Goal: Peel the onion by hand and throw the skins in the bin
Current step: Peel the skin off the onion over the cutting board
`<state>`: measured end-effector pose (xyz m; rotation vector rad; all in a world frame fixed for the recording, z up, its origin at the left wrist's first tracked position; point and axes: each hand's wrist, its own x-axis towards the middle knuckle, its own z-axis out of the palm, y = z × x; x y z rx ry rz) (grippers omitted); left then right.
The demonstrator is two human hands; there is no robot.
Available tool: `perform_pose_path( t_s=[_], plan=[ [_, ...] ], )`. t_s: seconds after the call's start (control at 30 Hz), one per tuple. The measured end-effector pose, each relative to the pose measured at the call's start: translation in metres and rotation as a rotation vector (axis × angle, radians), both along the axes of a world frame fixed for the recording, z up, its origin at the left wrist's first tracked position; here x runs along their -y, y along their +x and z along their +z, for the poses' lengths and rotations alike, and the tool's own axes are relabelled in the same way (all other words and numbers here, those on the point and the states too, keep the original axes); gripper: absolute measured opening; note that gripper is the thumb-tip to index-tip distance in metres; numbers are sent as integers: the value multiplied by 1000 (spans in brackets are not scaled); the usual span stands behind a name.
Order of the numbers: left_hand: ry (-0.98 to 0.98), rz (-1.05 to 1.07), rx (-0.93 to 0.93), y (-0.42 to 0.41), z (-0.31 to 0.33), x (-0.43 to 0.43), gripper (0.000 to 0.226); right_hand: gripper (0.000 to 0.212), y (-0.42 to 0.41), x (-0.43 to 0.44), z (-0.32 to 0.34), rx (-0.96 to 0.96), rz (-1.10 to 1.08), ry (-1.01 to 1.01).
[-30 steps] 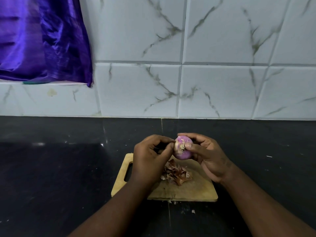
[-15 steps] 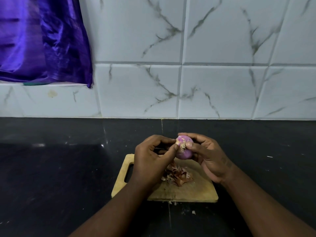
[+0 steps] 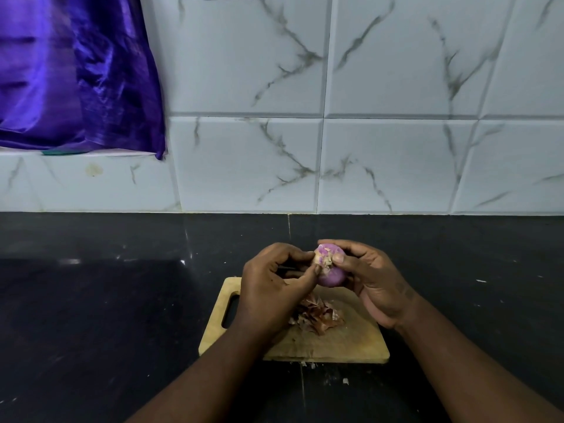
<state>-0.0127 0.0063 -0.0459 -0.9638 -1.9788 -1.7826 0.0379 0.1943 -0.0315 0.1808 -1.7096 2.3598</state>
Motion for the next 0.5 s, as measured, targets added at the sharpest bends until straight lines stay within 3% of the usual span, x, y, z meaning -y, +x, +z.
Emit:
perform_pose_path(
  t_s=[0.5],
  plan=[
    [18,15,8,-2,-1,-1,12,34,-1,0,-2,2,-12,1]
  ],
)
